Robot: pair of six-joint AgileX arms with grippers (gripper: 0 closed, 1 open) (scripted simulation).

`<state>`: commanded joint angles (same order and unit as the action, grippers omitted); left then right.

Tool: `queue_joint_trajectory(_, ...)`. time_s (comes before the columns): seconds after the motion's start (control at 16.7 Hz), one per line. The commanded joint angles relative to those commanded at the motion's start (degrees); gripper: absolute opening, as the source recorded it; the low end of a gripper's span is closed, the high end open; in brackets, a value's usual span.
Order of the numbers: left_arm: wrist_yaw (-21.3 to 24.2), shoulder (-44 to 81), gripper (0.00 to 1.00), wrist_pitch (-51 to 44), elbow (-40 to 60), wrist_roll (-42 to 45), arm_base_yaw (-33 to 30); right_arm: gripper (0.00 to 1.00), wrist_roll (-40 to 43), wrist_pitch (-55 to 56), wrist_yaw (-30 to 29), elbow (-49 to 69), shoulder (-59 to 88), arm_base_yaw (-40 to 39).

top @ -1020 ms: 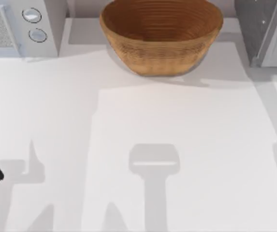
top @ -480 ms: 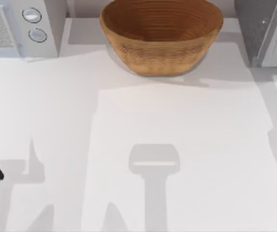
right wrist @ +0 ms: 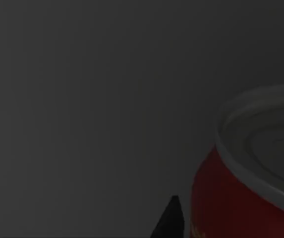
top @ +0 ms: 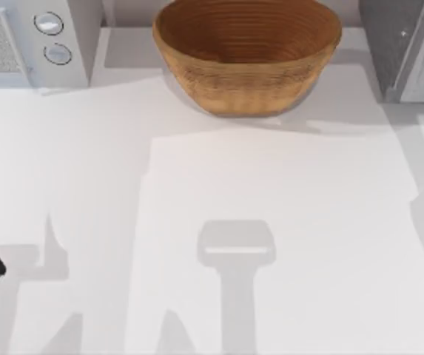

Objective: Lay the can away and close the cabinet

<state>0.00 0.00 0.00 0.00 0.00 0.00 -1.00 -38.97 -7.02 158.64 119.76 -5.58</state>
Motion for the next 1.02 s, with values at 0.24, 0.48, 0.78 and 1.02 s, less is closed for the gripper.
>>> queue_joint_trajectory(0.24, 0.0, 0.0, 1.0, 0.0, 0.0, 0.0, 0.0, 0.6, 0.0, 0.0, 0.0, 0.0, 0.0, 0.0)
queue_joint_trajectory(0.48, 0.0, 0.0, 1.0, 0.0, 0.0, 0.0, 0.0, 0.9, 0.0, 0.0, 0.0, 0.0, 0.0, 0.0)
queue_joint_trajectory(0.78, 0.0, 0.0, 1.0, 0.0, 0.0, 0.0, 0.0, 1.0, 0.0, 0.0, 0.0, 0.0, 0.0, 0.0)
queue_joint_trajectory(1.02, 0.0, 0.0, 1.0, 0.0, 0.0, 0.0, 0.0, 1.0, 0.0, 0.0, 0.0, 0.0, 0.0, 0.0)
